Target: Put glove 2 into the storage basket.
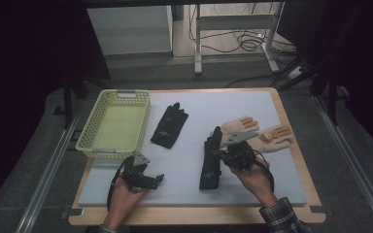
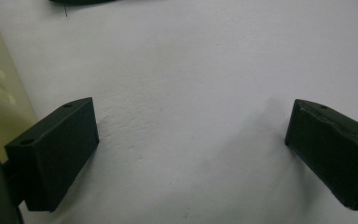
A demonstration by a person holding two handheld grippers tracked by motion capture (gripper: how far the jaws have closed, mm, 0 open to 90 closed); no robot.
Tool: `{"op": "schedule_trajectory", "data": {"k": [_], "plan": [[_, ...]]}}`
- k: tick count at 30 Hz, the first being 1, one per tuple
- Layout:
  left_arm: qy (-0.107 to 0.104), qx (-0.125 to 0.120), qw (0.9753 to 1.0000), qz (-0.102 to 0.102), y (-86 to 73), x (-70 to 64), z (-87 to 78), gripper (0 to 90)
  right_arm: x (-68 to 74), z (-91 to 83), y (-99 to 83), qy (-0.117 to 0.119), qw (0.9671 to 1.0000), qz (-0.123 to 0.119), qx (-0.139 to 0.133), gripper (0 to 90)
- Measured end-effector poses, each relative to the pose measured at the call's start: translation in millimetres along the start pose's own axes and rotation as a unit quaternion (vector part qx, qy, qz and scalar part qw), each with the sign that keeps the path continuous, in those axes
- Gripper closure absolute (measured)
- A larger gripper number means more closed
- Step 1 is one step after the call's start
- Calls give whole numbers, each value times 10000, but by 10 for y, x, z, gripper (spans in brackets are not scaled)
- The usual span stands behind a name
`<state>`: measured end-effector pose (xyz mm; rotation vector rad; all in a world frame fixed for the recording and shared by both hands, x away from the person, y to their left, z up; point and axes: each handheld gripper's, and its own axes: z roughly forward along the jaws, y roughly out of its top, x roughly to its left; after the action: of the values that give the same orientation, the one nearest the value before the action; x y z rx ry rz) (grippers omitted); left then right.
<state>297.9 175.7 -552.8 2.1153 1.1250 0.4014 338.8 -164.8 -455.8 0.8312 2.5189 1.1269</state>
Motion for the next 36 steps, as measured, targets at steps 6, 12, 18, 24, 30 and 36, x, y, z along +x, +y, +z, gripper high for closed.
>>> {"op": "schedule_trajectory", "data": {"k": [6, 12, 18, 24, 30, 36], "plan": [[-4, 5, 10000, -8, 0, -1, -1, 28, 212, 209, 187, 192, 9996, -195, 44, 851], [-39, 0, 10000, -46, -2, 10, -10, 32, 428, 466, 375, 529, 9979, -369, -64, 705], [-69, -56, 9999, -88, -19, 34, -35, 54, 293, 519, 319, 307, 9991, -276, -23, 645], [-17, 9, 10000, 1, -17, 19, -33, 52, 130, 632, 92, 502, 9986, 180, -51, 520], [-23, -1, 10000, -9, -19, 17, -31, 52, 210, 920, 22, 515, 9985, -27, 166, 431], [-17, 0, 10000, -5, -19, 16, -29, 52, 270, 1027, -49, 500, 9984, -92, 248, 832]]}}
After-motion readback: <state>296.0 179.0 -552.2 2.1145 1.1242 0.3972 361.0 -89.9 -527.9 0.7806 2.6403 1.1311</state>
